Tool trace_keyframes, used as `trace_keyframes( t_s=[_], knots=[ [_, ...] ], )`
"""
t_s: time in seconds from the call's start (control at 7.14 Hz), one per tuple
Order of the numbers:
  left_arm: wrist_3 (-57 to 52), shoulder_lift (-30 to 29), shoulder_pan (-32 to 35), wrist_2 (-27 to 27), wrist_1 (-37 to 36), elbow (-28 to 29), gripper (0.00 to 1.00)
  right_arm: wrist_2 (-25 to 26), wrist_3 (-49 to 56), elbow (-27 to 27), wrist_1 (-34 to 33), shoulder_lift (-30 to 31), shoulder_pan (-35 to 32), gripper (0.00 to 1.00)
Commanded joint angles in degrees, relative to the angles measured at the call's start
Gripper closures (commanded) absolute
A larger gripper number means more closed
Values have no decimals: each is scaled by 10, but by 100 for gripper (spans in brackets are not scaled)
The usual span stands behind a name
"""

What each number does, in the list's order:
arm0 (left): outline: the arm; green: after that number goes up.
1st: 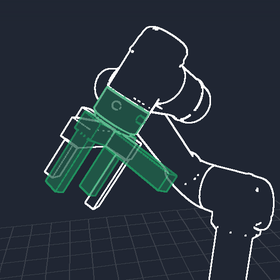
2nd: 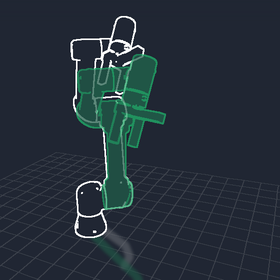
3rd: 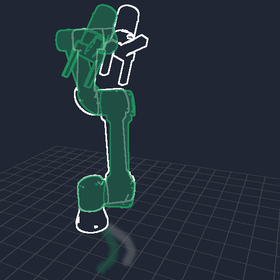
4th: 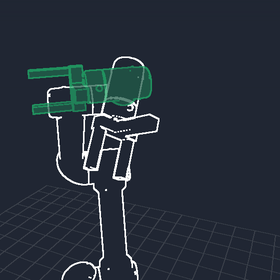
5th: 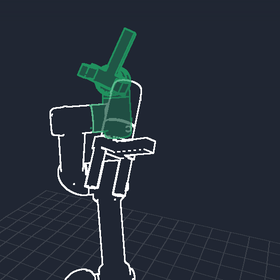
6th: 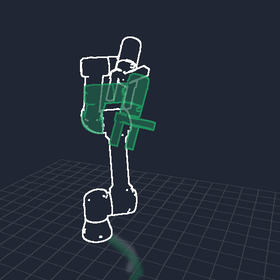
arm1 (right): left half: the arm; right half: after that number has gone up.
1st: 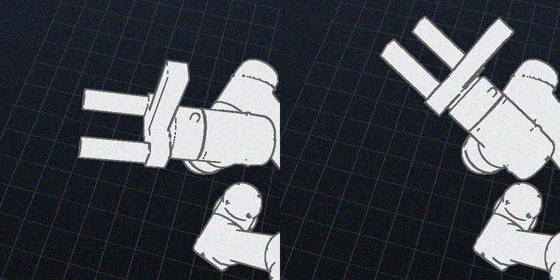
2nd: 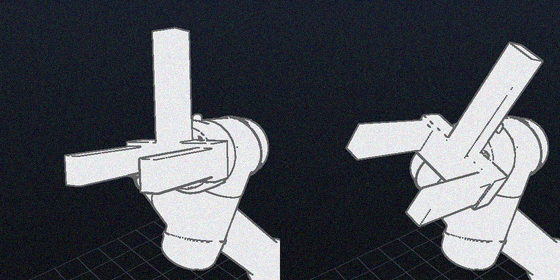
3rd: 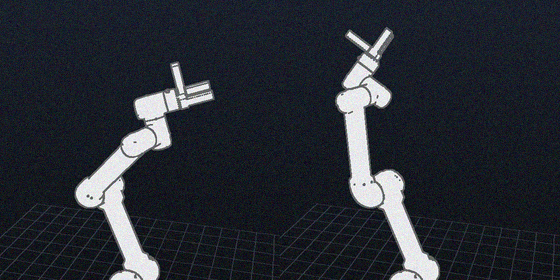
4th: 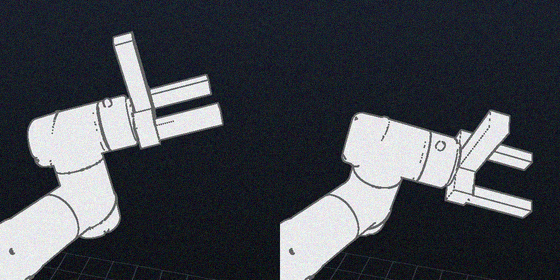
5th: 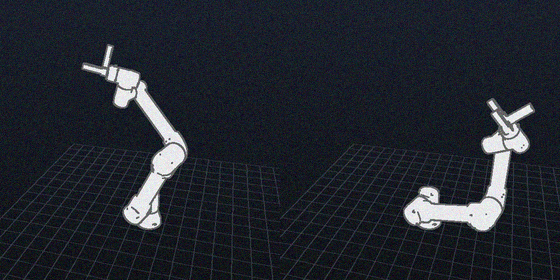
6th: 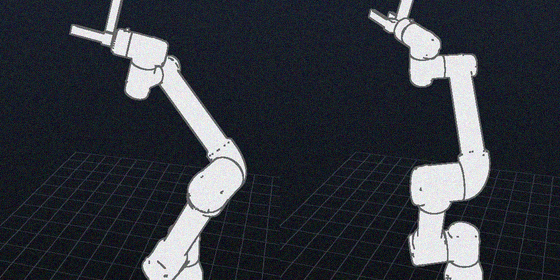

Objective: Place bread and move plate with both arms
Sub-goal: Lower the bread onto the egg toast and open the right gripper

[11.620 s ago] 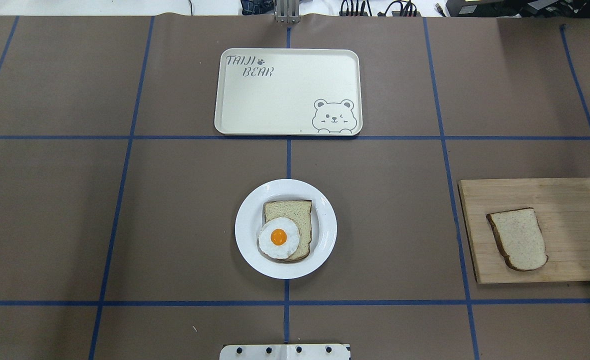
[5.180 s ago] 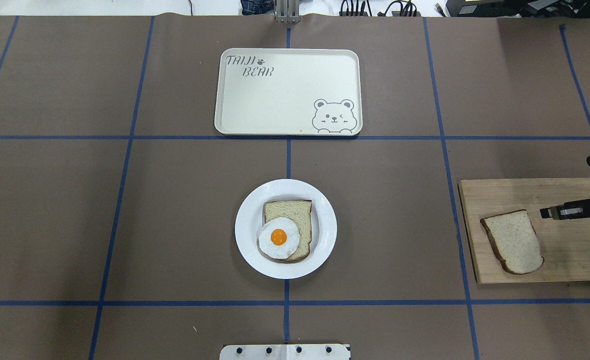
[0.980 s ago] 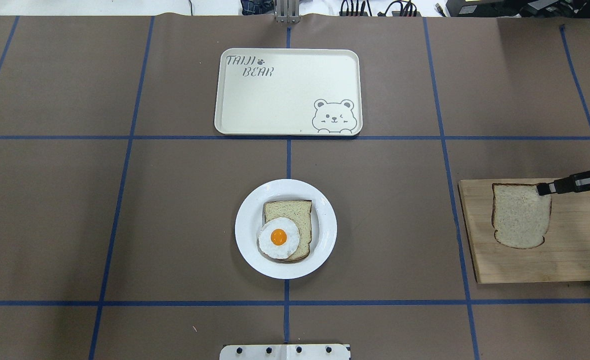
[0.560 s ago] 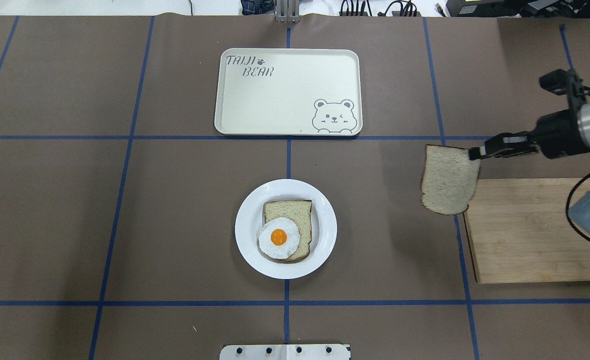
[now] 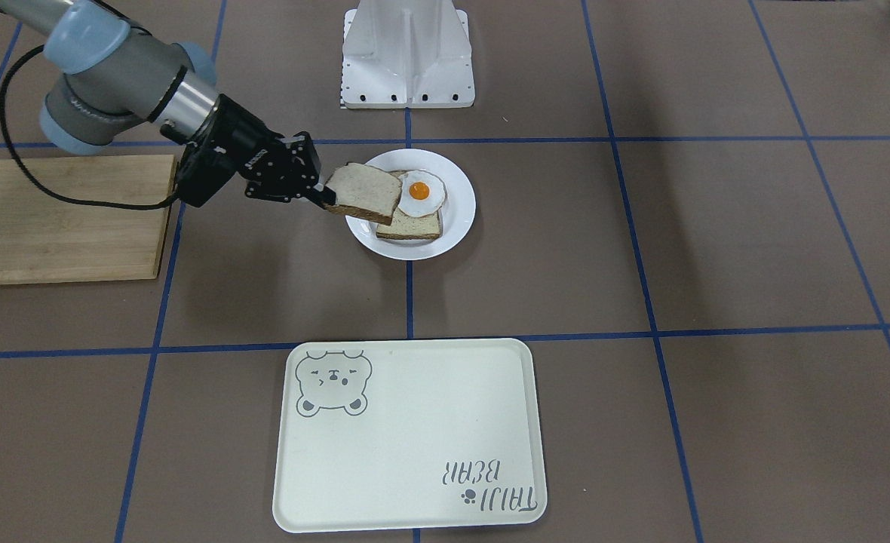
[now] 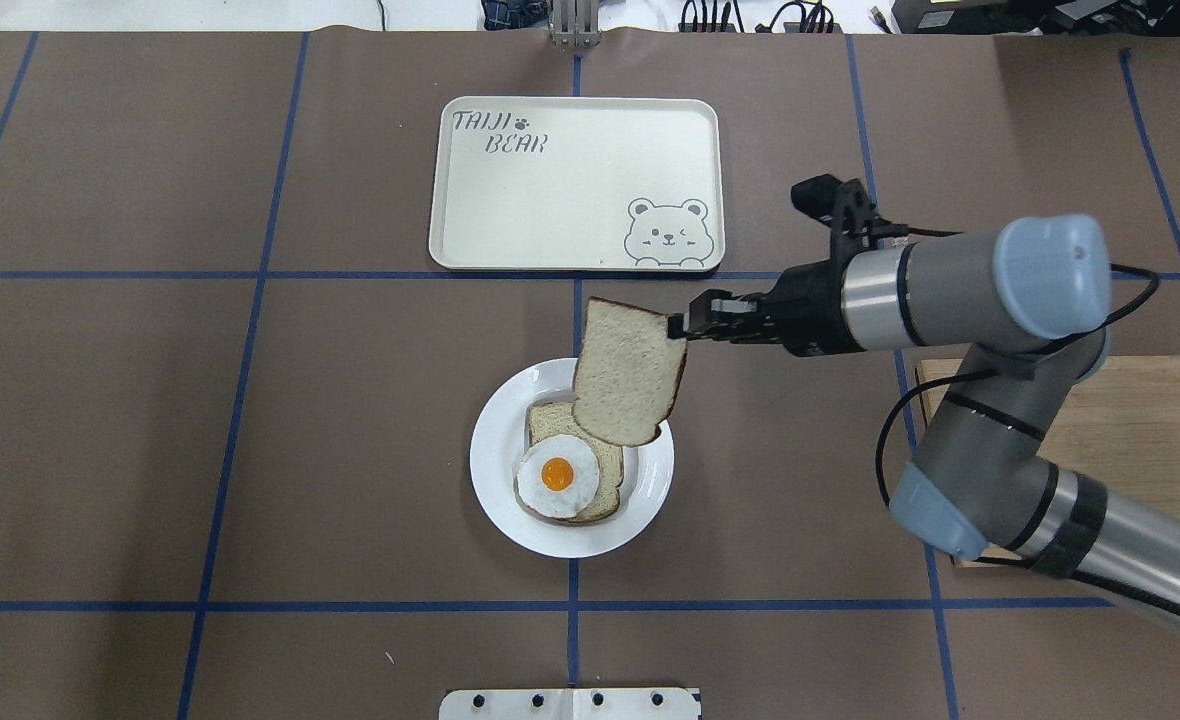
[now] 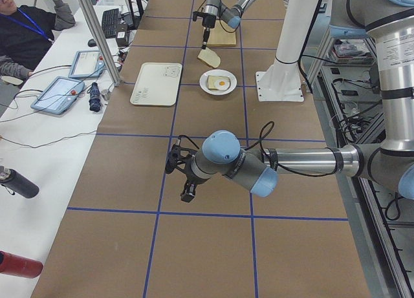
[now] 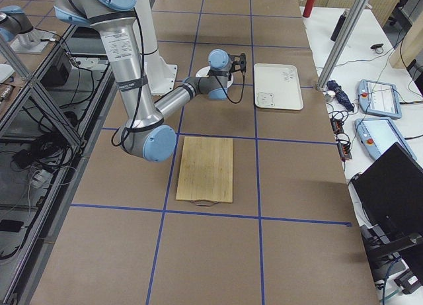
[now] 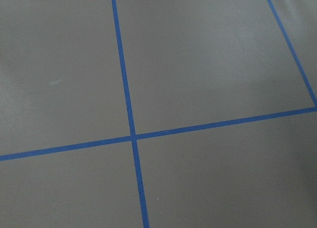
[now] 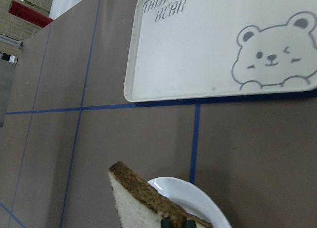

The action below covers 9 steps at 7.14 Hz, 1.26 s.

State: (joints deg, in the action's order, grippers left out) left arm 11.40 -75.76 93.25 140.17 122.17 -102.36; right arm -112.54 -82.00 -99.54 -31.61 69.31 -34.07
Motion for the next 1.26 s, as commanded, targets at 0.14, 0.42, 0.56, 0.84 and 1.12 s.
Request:
trace_keyframes(
  t_s=[0.14,0.42,0.56,0.84,1.12],
  knots=[
    [-1,2,1,-1,1,11,2,61,84,33,-41,-27,77,100],
    [-1,7,0,-1,0,10,2,71,86,42,-41,-26,92,100],
    [-1,7,0,-1,0,10,2,84,88,44,-42,-29,93,100],
    [-1,7,0,-1,1,8,2,88,120,52,-42,-34,91,100],
    [-1,7,0,-1,1,6,2,103,113,58,-40,-39,89,64]
  ],
)
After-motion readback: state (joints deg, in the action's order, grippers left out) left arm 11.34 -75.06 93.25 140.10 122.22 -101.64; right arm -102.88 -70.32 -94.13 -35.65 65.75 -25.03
